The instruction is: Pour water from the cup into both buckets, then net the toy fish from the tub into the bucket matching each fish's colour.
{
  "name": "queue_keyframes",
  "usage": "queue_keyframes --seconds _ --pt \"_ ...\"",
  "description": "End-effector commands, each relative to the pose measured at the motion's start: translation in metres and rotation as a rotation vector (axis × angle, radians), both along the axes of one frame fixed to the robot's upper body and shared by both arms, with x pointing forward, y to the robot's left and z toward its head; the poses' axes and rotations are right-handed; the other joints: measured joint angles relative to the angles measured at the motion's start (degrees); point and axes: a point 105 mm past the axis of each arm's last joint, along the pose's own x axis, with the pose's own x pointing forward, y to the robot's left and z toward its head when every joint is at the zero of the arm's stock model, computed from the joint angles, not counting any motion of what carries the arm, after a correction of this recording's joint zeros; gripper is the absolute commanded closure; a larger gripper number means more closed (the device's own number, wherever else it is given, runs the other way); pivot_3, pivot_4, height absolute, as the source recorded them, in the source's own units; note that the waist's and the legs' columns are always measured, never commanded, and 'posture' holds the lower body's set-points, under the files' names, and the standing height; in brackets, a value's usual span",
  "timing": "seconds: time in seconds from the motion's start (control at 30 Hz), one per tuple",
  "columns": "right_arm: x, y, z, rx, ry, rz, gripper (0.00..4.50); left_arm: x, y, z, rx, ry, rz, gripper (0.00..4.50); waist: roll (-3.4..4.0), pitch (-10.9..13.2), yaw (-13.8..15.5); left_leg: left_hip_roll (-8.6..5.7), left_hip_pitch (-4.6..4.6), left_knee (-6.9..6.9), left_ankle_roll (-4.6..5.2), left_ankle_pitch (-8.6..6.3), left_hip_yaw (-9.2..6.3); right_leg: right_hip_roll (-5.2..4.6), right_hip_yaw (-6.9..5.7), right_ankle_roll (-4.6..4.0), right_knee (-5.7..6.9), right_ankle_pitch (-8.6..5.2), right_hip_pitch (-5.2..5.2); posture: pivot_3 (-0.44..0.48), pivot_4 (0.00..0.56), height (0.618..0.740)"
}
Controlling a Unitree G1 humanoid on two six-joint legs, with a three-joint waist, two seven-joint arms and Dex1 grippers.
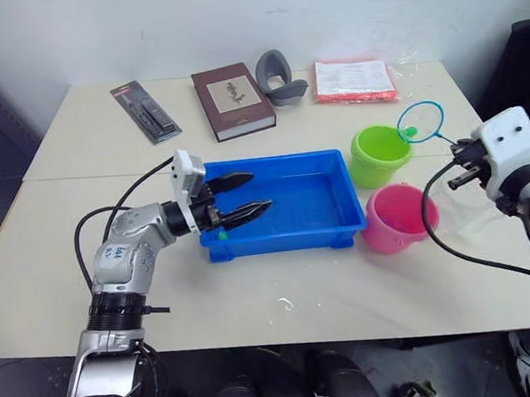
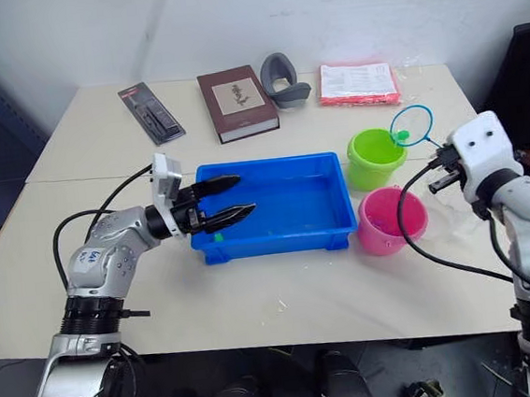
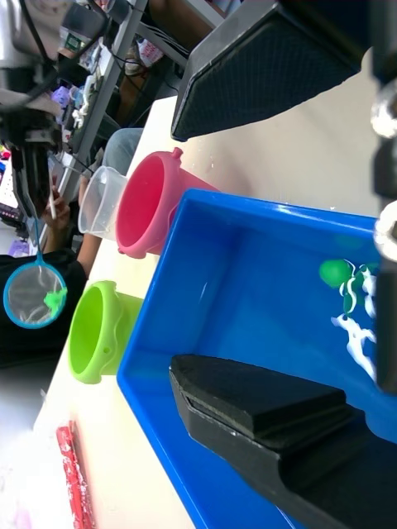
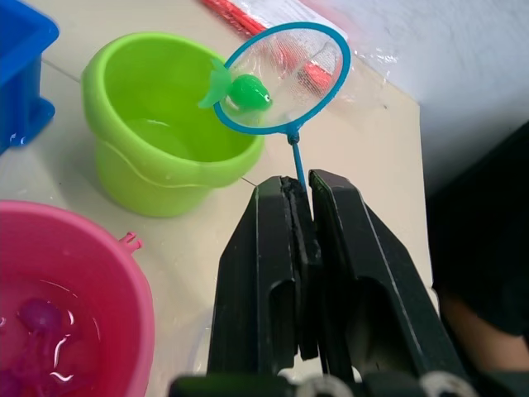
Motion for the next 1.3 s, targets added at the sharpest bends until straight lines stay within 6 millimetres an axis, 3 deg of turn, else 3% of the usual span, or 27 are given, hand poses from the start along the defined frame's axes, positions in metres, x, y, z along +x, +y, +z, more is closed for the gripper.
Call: queue_keyframes --seconds 0.03,0.23,0.4,0.53,0.67,0.73,0.87,0.93,1.1,1.27,1.3 --pt "0.003 0.004 0.015 -0.328 -0.095 0.034 4.5 -0.005 -0.004 0.015 -0.008 -0.057 -0.019 0.05 0.04 0.0 0.0 -0.01 0.0 0.0 0.0 0.0 0.02 -0.02 0.01 0.0 -0.02 0.0 0.0 0.0 0.15 0.74" --pt "0.008 0.01 0.01 -0.822 -0.163 0.119 4.5 -0.007 -0.007 0.023 -0.042 -0.078 -0.03 0.05 0.03 0.0 0.1 -0.01 0.0 0.01 -0.01 0.0 0.02 -0.02 0.0 0.01 -0.06 0.0 0.0 0.0 0.15 0.74" --pt "0.009 0.002 -0.005 -1.026 -0.191 0.133 4.5 -0.006 -0.008 0.028 -0.056 -0.091 -0.031 0.05 0.03 0.0 0.0 0.01 0.0 0.01 -0.11 0.06 0.02 -0.01 -0.01 0.01 -0.05 0.0 0.01 0.0 0.15 0.74" --pt "0.01 0.0 -0.001 -1.126 -0.297 0.099 4.5 -0.001 -0.005 0.034 -0.073 -0.107 -0.013 0.05 0.04 0.0 0.0 0.01 0.0 0.01 -0.18 0.1 0.03 -0.01 0.0 0.0 -0.04 0.0 0.0 0.0 0.15 0.74" --pt "0.011 -0.002 0.0 -1.107 -0.317 0.08 4.5 -0.003 -0.006 0.035 -0.08 -0.115 -0.024 0.05 0.04 0.0 0.0 0.02 0.01 0.0 -0.23 0.12 0.02 0.01 -0.01 0.01 -0.04 0.0 0.01 0.0 0.15 0.74" --pt "0.009 0.009 0.001 -1.081 -0.356 0.115 4.5 -0.005 -0.008 0.034 -0.085 -0.114 -0.032 0.05 0.04 0.0 0.0 0.03 0.01 0.0 -0.24 0.13 0.02 0.02 -0.02 0.0 -0.03 0.0 0.01 0.0 0.15 0.74" --pt "0.007 0.007 -0.012 -1.032 -0.299 0.143 4.5 -0.009 -0.011 0.032 -0.089 -0.108 -0.05 0.05 0.04 0.0 0.0 0.04 0.01 0.0 -0.25 0.13 0.02 0.03 -0.02 0.0 -0.03 0.0 0.01 0.0 0.15 0.74" --pt "0.004 0.017 -0.018 -1.03 -0.29 0.207 4.5 -0.01 -0.012 0.031 -0.09 -0.103 -0.054 0.05 0.04 0.0 0.0 0.04 0.01 0.0 -0.25 0.13 0.02 0.03 -0.02 0.01 -0.03 0.0 0.01 0.0 0.15 0.74" --pt "0.005 -0.005 0.005 -1.039 -0.331 0.079 4.5 -0.011 -0.011 0.03 -0.089 -0.097 -0.047 0.05 0.04 0.0 0.0 0.04 0.01 0.01 -0.25 0.14 0.02 0.02 -0.01 0.01 -0.02 0.0 0.02 0.0 0.15 0.74" --pt "0.002 0.014 0.003 -0.982 -0.353 0.146 4.5 -0.012 -0.007 0.021 -0.063 -0.088 -0.043 0.05 0.04 0.0 0.0 0.06 0.03 0.01 -0.25 0.14 0.01 0.04 -0.02 0.0 -0.03 0.0 0.03 0.0 0.15 0.74" --pt "0.001 0.02 0.01 -0.87 -0.372 0.147 4.5 -0.012 -0.001 0.019 -0.059 -0.088 -0.033 0.05 0.04 0.0 -0.1 0.06 0.03 0.01 -0.26 0.14 0.01 0.05 -0.02 0.0 -0.02 0.0 0.03 0.0 0.15 0.74"
